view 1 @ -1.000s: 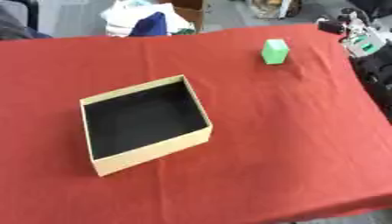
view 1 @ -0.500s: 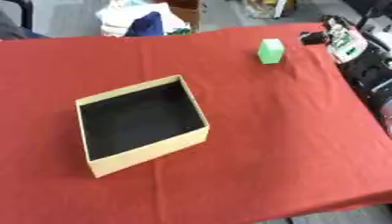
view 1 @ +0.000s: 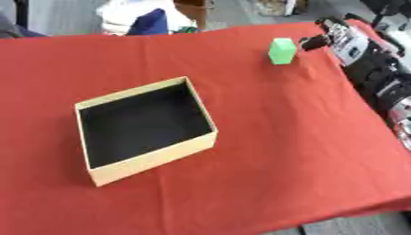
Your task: Pick up objects on the table and place them in the box.
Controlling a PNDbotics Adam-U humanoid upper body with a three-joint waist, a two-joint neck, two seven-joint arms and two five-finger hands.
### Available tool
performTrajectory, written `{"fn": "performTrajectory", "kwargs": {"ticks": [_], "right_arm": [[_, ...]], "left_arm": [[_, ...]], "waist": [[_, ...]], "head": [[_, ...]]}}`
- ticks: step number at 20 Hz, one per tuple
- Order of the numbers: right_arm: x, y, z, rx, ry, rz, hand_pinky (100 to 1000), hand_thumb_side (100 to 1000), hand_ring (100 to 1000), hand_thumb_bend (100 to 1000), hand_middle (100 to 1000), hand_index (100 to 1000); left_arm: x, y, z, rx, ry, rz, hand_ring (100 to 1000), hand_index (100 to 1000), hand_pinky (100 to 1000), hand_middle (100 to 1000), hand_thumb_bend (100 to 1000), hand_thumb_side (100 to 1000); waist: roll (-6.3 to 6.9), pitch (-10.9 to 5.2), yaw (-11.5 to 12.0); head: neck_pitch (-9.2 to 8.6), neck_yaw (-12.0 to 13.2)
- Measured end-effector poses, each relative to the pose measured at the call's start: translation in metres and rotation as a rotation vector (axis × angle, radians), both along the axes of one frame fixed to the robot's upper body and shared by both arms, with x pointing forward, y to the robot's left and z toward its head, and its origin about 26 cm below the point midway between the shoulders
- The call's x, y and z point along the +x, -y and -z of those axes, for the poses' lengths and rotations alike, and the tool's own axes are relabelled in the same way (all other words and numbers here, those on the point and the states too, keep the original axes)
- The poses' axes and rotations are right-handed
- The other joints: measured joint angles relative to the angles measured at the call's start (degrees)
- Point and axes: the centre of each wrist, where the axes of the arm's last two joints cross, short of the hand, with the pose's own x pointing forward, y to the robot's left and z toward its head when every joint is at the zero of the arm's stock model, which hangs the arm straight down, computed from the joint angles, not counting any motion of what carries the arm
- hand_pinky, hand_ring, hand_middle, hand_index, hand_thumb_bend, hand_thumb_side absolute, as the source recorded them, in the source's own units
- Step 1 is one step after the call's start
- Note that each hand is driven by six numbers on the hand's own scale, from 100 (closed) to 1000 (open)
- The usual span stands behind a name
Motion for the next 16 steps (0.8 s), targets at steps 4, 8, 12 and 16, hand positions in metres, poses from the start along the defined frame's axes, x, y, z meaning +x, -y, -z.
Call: {"fn": "performTrajectory", "kwargs": {"ticks": [4,8,12,16], "right_arm": [[0.002,-0.005,-0.011,-0.032,-0.022,-0.033,807,234,916,100,993,1000],[0.002,-0.006,-0.017,-0.057,-0.047,-0.048,819,241,926,100,1000,1000],[0.002,-0.005,-0.019,-0.072,-0.088,-0.057,828,253,935,100,1000,1000],[0.002,-0.005,-0.023,-0.089,-0.13,-0.07,831,263,935,100,1000,1000]], "left_arm": [[0.0,0.0,0.0,0.0,0.001,0.0,640,796,677,593,100,630],[0.0,0.0,0.0,0.001,0.002,0.0,640,797,677,594,100,634],[0.0,0.0,0.0,0.004,0.002,-0.001,641,798,677,594,100,635],[0.0,0.0,0.0,0.006,0.003,0.0,641,798,677,595,100,636]], "waist": [[-0.28,0.68,0.42],[-0.48,1.15,0.53],[-0.47,1.51,0.42],[-0.46,1.65,0.06]], "head": [[-0.01,-0.26],[-0.01,-0.5],[-0.01,-0.71],[-0.01,-0.9]]}}
